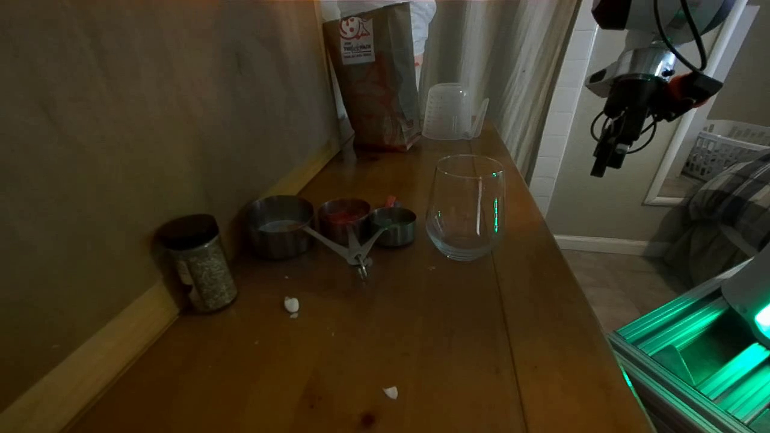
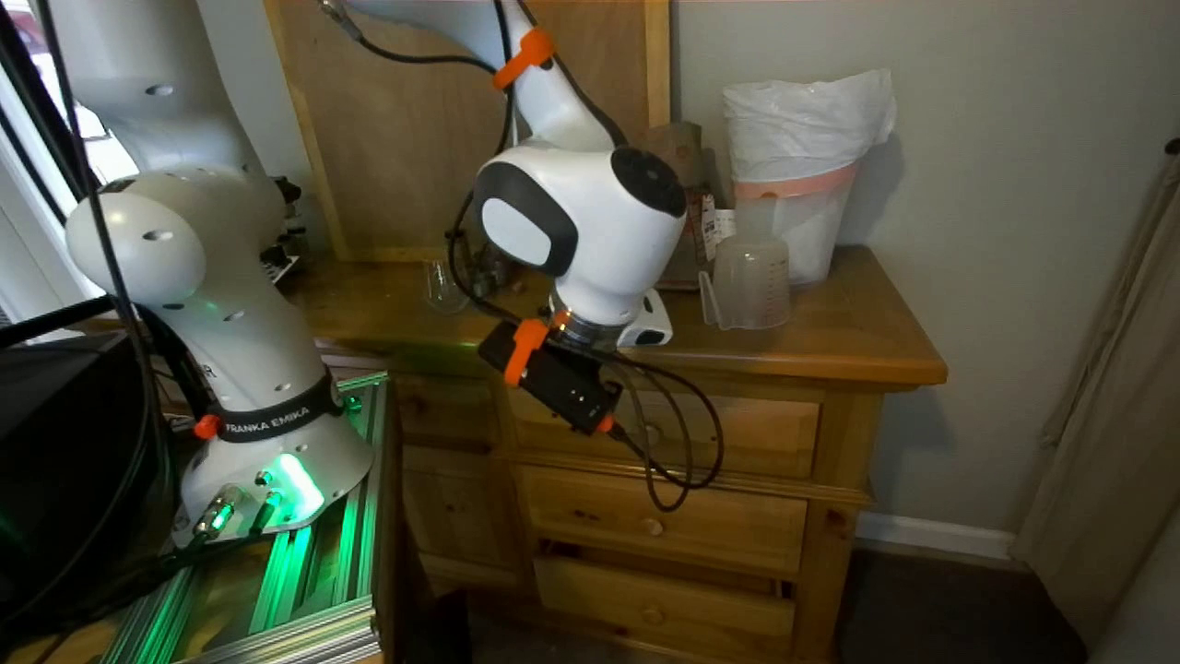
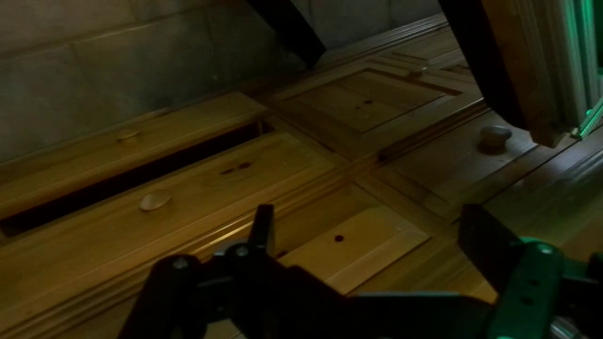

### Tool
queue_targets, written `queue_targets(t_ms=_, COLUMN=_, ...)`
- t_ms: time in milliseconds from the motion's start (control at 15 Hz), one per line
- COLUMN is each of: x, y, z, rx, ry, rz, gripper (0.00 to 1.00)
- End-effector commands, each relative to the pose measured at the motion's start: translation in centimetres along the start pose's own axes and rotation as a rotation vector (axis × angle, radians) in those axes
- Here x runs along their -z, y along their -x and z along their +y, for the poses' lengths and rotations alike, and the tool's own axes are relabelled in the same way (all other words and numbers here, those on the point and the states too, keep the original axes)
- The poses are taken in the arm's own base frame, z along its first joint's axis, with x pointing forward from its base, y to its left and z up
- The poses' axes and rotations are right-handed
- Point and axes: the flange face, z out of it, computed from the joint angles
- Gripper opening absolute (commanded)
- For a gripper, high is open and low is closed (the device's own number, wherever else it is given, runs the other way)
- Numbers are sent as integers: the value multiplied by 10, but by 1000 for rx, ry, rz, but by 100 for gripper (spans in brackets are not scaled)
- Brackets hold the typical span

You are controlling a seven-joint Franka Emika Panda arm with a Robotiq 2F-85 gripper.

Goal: Open the top right drawer, remove the white towel from it and put it on the dresser

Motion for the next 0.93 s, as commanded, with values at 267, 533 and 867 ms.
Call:
queue_targets(t_ms=267, x=-67, y=-14, z=2, rx=165, ry=-47, rz=80, gripper=100)
queue_targets(t_ms=533, x=-82, y=-23, z=6, rx=236, ry=60, rz=158, gripper=100)
queue_targets(t_ms=867, x=-86, y=-27, z=8, rx=239, ry=71, rz=155, gripper=100)
